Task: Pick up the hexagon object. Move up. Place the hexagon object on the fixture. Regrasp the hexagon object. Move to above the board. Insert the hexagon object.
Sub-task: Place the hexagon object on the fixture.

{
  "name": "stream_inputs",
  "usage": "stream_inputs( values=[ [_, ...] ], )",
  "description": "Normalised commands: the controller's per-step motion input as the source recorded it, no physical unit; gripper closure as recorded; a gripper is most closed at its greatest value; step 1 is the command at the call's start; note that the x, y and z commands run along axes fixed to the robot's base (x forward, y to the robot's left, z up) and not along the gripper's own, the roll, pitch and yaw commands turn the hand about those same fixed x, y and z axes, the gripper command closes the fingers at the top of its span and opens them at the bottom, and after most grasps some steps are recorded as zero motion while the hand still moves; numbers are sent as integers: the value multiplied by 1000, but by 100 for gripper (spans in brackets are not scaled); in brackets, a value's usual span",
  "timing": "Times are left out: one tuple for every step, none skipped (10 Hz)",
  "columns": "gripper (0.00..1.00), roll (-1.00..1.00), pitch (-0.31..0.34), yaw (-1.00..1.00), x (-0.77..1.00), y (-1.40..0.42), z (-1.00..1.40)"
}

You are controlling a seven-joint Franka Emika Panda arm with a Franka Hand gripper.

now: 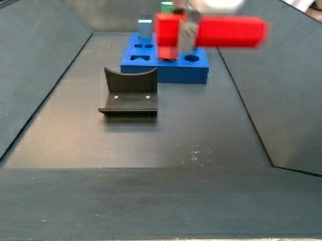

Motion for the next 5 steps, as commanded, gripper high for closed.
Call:
stream_inputs(
  values=[
    [100, -14, -5, 1000, 1000, -820, 167],
    [100, -12, 1, 1000, 1000, -754, 149],
    [100, -11, 7, 1000, 1000, -676, 129],
    [100, -8, 15, 1000, 1000, -553, 101],
    [100, -6, 22, 1000, 1000, -451, 80]
  ],
)
